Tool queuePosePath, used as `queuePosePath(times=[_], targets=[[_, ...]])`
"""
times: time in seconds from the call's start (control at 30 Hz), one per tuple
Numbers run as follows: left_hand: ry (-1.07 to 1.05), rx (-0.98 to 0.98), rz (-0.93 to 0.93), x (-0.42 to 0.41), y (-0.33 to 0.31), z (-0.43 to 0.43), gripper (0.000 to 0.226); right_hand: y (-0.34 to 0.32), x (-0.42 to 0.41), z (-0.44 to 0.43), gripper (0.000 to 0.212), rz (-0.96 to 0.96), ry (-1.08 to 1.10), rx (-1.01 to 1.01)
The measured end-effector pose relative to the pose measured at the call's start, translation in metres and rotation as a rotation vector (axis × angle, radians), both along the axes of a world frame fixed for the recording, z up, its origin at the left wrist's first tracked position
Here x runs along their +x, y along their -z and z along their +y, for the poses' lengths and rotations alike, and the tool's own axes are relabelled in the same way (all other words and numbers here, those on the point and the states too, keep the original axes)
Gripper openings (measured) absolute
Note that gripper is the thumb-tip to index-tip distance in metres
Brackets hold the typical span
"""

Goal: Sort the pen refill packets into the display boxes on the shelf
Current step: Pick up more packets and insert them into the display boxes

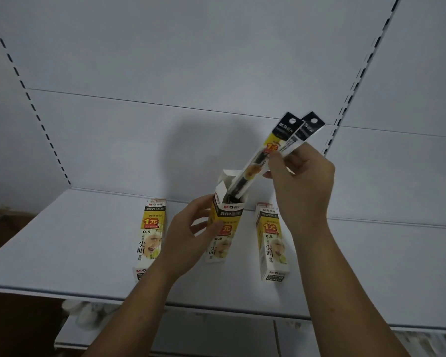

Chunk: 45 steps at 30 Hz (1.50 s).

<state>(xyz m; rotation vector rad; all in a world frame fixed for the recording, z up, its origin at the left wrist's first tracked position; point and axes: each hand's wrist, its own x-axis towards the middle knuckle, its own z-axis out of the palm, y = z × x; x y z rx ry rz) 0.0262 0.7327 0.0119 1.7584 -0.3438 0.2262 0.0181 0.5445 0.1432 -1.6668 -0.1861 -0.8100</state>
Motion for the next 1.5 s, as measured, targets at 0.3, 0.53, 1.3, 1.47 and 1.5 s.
queuePosePath(times=[0.3, 0.53, 1.3, 1.47, 1.5], targets=[[0.031, -0.079, 0.025, 0.002, -0.003, -0.003, 0.047, 0.018, 0.001, 0.023, 0.009, 0.145, -0.145, -0.175], [0.004, -0.090, 0.025, 0.005, -0.005, -0.002, 0.046, 0.019, 0.005, 0.019, 0.032, 0.279, -0.255, -0.386], [-0.058, -0.067, 0.088, 0.018, 0.002, -0.003, 0.038, 0.045, 0.014, -0.008, 0.013, 0.112, -0.178, -0.528], [-0.192, 0.155, 0.138, 0.035, 0.012, -0.007, 0.041, 0.072, 0.016, -0.022, 0.013, 0.252, -0.093, -0.462], [-0.211, 0.212, 0.126, 0.037, 0.014, -0.006, 0.044, 0.076, 0.017, -0.024, 0.013, 0.281, -0.086, -0.463]])
